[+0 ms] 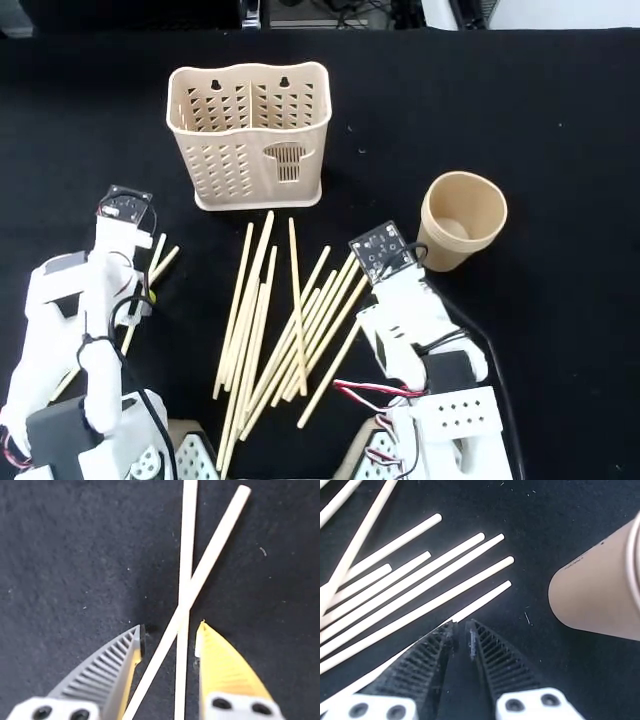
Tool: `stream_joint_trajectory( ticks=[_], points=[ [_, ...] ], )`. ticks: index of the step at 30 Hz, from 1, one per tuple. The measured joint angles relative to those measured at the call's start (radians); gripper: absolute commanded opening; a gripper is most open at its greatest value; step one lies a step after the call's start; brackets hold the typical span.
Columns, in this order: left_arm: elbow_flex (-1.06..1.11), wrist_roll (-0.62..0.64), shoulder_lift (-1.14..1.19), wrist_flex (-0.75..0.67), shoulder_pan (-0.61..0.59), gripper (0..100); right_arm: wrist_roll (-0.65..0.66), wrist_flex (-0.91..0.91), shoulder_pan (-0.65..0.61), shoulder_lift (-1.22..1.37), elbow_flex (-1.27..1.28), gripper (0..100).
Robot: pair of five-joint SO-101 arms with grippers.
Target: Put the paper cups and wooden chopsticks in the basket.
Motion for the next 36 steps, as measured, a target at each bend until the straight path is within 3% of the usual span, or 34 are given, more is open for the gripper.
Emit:
stream_joint_trajectory(
  ticks=[10, 26, 30, 33, 36],
  points=[
    [0.008, -0.006, 0.000, 0.011, 0.006, 3, 0.000, 0.000, 0.000, 0.000, 0.000, 5.0],
    [0.040, -0.006, -0.009, 0.012, 0.003, 3, 0.000, 0.000, 0.000, 0.000, 0.000, 5.0],
    [0.040, -0.006, -0.008, 0.003, 0.003, 8, 0.000, 0.000, 0.000, 0.000, 0.000, 5.0],
    [0.040, -0.006, -0.008, 0.000, 0.003, 2, 0.000, 0.000, 0.000, 0.000, 0.000, 5.0],
    [0.040, -0.006, -0.008, 0.000, 0.003, 3, 0.000, 0.000, 0.000, 0.000, 0.000, 5.0]
  ],
)
